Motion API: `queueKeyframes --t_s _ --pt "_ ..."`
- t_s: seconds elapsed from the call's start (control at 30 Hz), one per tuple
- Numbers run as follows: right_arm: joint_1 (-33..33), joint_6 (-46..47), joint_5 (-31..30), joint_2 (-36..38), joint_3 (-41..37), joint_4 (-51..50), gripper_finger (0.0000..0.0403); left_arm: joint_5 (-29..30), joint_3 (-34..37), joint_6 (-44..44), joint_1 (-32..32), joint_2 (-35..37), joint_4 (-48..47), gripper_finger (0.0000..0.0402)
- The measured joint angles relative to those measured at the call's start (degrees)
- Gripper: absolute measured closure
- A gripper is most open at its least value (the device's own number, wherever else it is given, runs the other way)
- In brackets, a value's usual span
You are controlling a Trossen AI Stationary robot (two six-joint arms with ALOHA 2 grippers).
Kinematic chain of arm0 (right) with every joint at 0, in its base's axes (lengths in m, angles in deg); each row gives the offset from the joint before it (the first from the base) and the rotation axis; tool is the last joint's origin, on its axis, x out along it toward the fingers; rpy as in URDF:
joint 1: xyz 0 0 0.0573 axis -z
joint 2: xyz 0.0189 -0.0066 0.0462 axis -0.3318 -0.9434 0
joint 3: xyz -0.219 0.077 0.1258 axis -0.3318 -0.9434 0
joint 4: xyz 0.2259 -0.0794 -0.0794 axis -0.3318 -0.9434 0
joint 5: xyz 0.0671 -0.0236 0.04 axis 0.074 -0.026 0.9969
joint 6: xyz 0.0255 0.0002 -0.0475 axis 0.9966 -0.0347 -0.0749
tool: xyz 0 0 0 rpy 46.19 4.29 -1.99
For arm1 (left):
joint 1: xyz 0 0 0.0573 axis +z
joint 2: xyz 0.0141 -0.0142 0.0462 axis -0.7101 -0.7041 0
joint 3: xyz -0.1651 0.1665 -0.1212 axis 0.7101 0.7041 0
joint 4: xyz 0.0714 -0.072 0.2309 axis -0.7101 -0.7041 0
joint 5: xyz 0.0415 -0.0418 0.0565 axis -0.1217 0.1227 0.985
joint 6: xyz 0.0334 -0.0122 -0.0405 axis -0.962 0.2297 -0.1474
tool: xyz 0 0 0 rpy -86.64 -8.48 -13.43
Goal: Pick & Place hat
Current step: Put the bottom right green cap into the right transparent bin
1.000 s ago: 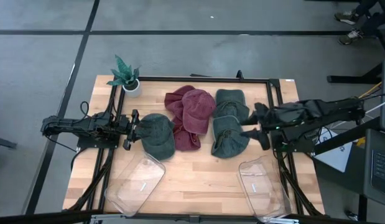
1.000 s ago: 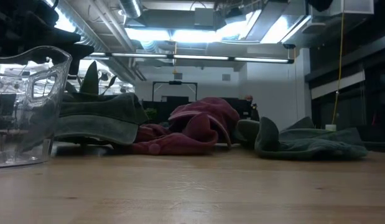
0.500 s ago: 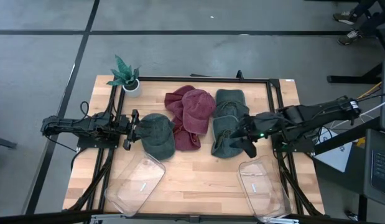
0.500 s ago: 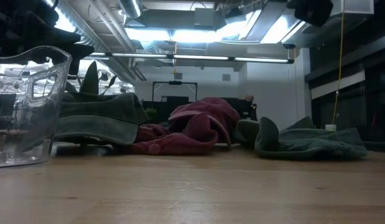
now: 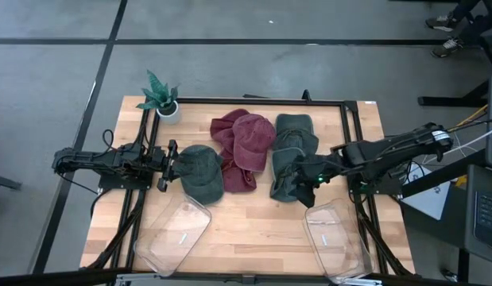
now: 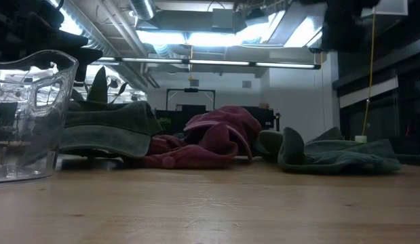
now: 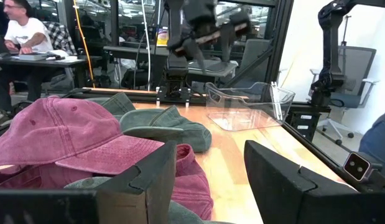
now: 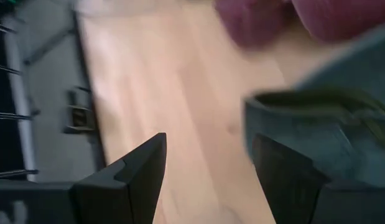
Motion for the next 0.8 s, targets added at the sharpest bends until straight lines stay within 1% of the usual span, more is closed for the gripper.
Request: queueKeyframes --t_s 0.2,0.43,0.67,0.8 --pt "1.90 0.21 -0.48 -3.09 0.00 -10.08 0.0167 0.00 -0.01 0.00 0.00 0.00 0.02 0.0217" --pt "3.19 -0.02 -5.76 -5.59 0.00 -18.11 0.0167 0.01 -0.01 0.00 0.00 0.00 0.00 0.0217" --pt "4.51 -0.08 -12.41 -8.43 -0.62 -22.63 0.0167 0.01 -0.01 0.00 0.02 0.00 0.01 0.0217" --pt "4.58 0.59 -12.12 -8.98 -3.90 -21.76 0.0167 -0.01 -0.01 0.00 0.00 0.00 0.00 0.0217"
